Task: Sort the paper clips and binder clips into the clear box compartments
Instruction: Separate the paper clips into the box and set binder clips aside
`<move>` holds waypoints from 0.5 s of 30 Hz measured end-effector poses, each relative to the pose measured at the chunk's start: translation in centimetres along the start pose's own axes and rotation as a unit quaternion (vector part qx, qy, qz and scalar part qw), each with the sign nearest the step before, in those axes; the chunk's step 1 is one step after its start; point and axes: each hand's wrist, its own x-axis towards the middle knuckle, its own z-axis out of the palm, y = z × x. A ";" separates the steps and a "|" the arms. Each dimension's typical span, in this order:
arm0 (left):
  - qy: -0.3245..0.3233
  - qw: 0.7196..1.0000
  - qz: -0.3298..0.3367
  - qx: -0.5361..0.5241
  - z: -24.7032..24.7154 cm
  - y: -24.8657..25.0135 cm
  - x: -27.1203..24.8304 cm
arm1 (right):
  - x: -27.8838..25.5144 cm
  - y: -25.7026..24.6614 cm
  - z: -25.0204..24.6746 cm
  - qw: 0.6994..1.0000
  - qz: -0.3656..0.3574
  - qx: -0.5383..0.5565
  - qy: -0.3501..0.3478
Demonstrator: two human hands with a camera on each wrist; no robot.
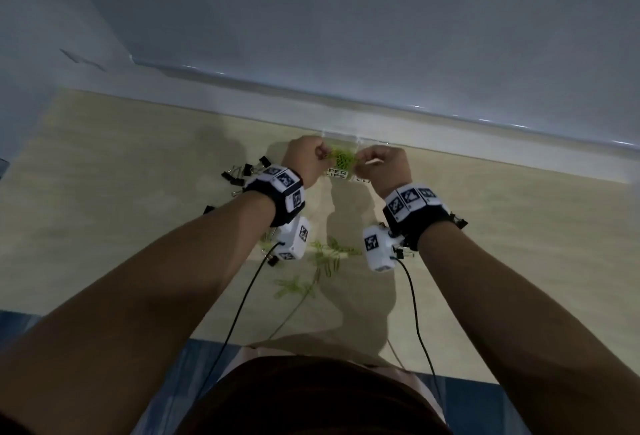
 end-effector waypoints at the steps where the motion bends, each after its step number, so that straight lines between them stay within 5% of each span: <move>1: 0.010 1.000 -0.008 0.006 0.1 0.4 0.8 | 0.8 -0.6 0.2 1.000 -0.008 -0.020 0.015; 4: 0.012 0.999 -0.021 0.047 0.9 0.9 2.8 | 2.6 -1.7 1.2 0.995 -0.001 -0.094 0.041; 8: 0.002 0.997 -0.063 0.050 1.4 1.0 4.0 | 3.4 -2.2 2.2 0.983 -0.004 -0.184 -0.007; 15: 0.002 1.000 -0.021 -0.019 -1.7 -1.8 -1.2 | -0.2 0.2 0.9 0.982 -0.073 -0.172 -0.021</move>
